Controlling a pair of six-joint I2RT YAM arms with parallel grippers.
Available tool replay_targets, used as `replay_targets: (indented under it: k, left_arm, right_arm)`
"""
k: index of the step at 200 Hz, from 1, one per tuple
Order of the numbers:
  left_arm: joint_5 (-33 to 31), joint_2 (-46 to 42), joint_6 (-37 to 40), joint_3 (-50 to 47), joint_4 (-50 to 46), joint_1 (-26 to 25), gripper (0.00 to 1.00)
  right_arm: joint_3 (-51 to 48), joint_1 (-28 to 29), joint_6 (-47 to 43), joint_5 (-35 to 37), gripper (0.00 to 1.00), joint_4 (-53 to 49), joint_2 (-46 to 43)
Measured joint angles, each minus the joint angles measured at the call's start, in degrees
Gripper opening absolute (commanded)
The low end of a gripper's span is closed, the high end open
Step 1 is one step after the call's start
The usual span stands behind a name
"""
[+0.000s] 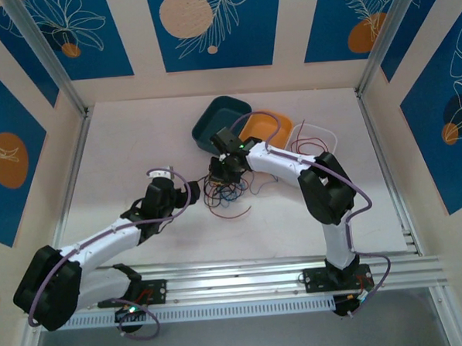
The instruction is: Untangle the cables
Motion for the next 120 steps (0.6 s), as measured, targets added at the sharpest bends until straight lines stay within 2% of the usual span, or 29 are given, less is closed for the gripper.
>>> replay_targets:
  k: [54,120]
  left_arm:
    - [0.00,-0.22,-1.53,0.00,0.02,0.46,1.00]
    - [0.85,-4.20,-4.46,-1.90,0.66,2.97,1.00]
  right_arm:
    - [1.64,3.37,-3.78,0.85,0.01,-0.68,-2.29]
    - [3.08,8.31,-9.40,2.69,0.00,-0.44,-13.38]
